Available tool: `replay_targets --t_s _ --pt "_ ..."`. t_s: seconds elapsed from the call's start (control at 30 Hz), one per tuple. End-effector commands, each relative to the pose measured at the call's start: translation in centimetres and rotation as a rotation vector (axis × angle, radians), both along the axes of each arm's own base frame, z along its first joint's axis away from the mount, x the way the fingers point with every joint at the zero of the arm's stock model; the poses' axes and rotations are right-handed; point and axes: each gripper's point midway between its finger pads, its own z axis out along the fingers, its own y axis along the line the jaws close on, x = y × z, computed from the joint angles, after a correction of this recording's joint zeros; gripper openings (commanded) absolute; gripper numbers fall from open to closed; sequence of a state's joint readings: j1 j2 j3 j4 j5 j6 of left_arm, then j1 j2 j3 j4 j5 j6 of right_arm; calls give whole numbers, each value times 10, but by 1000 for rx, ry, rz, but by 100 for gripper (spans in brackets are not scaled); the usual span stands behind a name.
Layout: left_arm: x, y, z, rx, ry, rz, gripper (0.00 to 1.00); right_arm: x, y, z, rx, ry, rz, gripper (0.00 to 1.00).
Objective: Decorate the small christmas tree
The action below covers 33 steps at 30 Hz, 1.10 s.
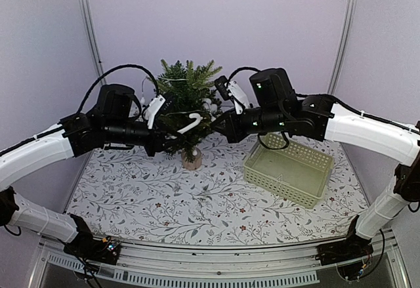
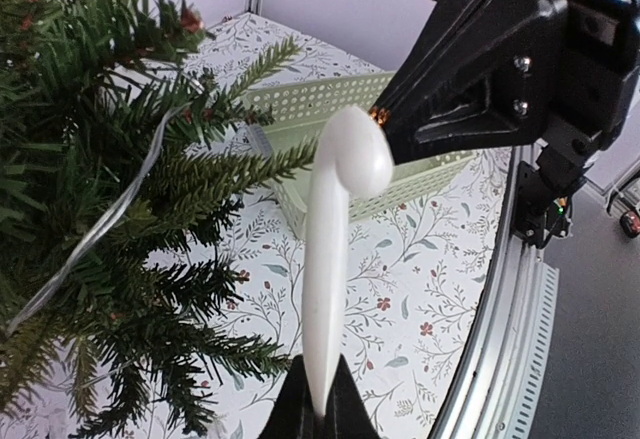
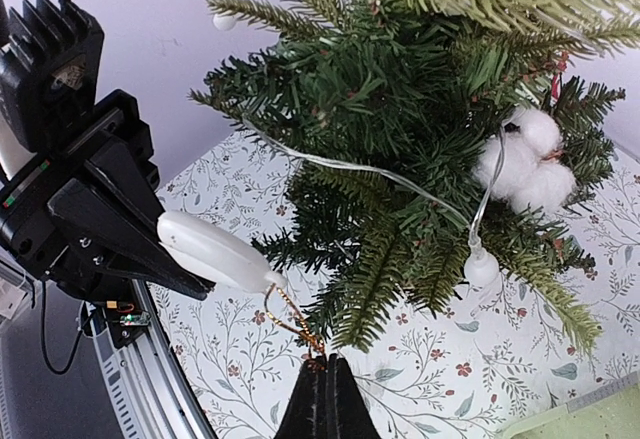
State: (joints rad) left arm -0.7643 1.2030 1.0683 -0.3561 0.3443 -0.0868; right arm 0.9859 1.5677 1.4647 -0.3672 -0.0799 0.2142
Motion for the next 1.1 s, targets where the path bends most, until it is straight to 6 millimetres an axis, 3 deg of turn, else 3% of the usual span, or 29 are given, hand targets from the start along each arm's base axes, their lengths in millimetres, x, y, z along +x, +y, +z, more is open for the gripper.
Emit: replay_targets --t_s 0.0,0.53,1.07 --pt "3 -8 10 -10 -28 -2 0 4 -10 3 1 -3 -33 0" --pt "2 -11 -1 27 -15 -19 0 5 -7 -19 -38 34 -24 0" --pt "9 -8 -5 66 -18 16 0 26 -8 -17 -28 41 -52 0"
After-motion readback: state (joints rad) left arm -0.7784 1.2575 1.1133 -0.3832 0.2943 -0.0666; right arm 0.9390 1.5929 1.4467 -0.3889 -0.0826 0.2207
